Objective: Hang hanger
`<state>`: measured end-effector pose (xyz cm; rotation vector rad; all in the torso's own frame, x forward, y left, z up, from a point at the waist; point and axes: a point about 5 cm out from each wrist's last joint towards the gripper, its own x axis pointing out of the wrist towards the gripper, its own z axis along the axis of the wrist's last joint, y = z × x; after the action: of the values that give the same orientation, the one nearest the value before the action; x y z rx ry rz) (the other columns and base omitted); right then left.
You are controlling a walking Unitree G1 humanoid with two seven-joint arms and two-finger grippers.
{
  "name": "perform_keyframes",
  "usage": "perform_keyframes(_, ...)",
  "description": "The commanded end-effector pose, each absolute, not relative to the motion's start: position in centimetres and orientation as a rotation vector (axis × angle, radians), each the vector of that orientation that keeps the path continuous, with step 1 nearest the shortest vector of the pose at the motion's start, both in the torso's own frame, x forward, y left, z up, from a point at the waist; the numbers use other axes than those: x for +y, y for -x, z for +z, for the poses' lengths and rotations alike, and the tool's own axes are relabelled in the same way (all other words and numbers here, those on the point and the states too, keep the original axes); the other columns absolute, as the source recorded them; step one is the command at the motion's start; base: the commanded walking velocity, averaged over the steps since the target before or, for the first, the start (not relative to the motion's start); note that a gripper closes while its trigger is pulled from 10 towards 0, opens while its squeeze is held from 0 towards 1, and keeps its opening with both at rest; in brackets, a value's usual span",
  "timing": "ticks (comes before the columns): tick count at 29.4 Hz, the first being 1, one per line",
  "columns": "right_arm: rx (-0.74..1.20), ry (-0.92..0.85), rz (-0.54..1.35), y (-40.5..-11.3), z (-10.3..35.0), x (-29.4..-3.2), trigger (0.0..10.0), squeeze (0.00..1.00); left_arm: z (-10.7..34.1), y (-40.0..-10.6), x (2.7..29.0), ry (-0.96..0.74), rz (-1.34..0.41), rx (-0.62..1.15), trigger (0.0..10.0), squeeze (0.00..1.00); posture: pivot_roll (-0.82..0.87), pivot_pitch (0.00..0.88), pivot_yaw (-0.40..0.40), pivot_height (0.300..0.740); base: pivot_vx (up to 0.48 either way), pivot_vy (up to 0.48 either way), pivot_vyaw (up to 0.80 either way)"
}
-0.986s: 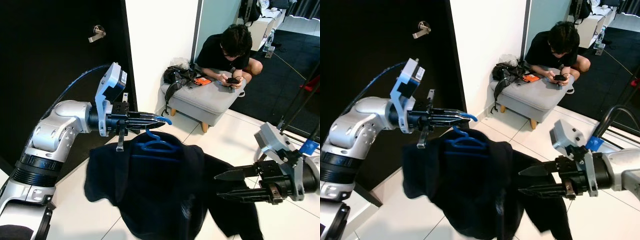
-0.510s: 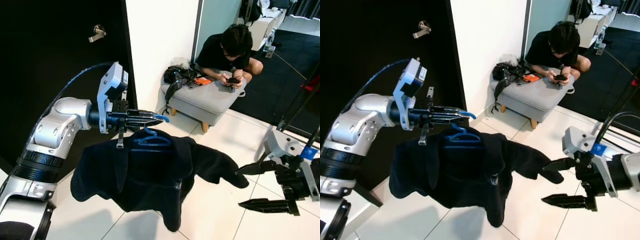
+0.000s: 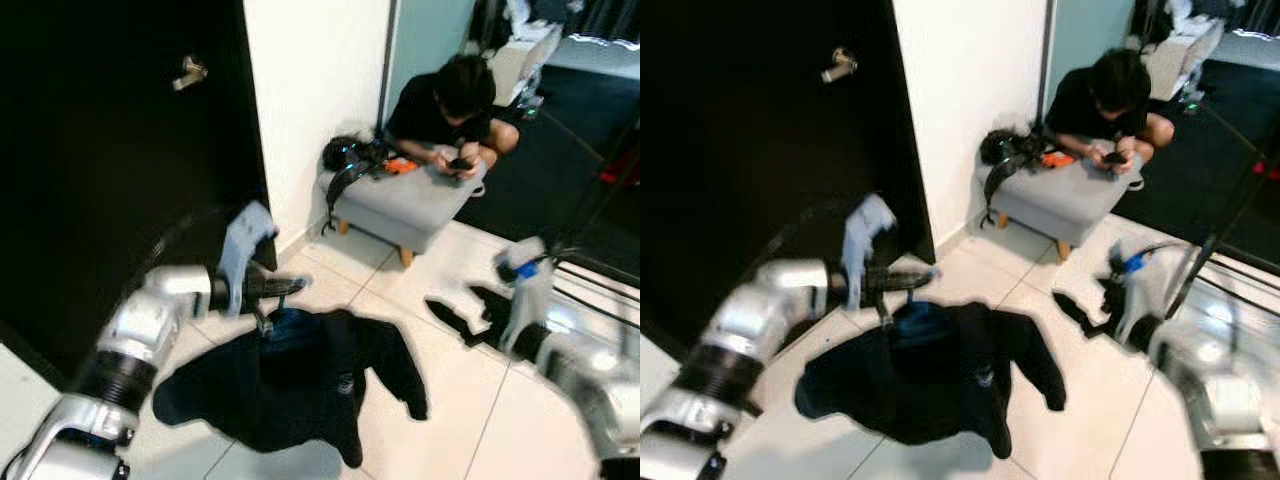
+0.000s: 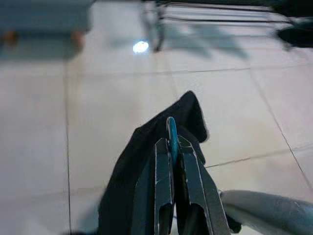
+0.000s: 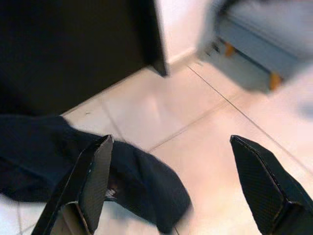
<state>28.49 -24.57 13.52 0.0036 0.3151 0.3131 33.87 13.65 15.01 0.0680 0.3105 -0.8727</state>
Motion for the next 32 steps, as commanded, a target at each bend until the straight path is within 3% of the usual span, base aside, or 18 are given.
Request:
perform_keyframes(1, 0.321, -0.015, 0.232, -28.6, 12.9, -25.1, 10.0, 0.00, 16.7, -34.6, 13.7, -0.006, -0.809, 0.228, 10.0, 0.00, 0.02, 0.048, 0.043, 0.740, 0.000, 0.000, -0.71)
perform_keyframes(6, 0.341, -0.036, 0.176, -28.8, 11.7, -24.7, 10.0, 0.00, 16.5, -34.1, 12.2, 0.151, -0.778, 0.189, 10.0, 0.00, 0.01, 0.041, 0.035, 0.740, 0.000, 0.000, -0.72)
perform_keyframes(16, 0.465, 0.019, 0.152, -26.7, 8.1, -23.1, 10.0, 0.00, 16.3, -33.2, 11.6, 0.223, -0.572, 0.092, 10.0, 0.00, 0.01, 0.031, 0.016, 0.740, 0.000, 0.000, -0.73)
perform_keyframes(32, 0.493, 0.056, 0.075, -25.7, 6.6, -23.0, 10.0, 0.00, 14.9, -32.2, 13.7, 0.022, -0.421, 0.050, 10.0, 0.00, -0.01, 0.040, 0.012, 0.740, 0.000, 0.000, -0.73)
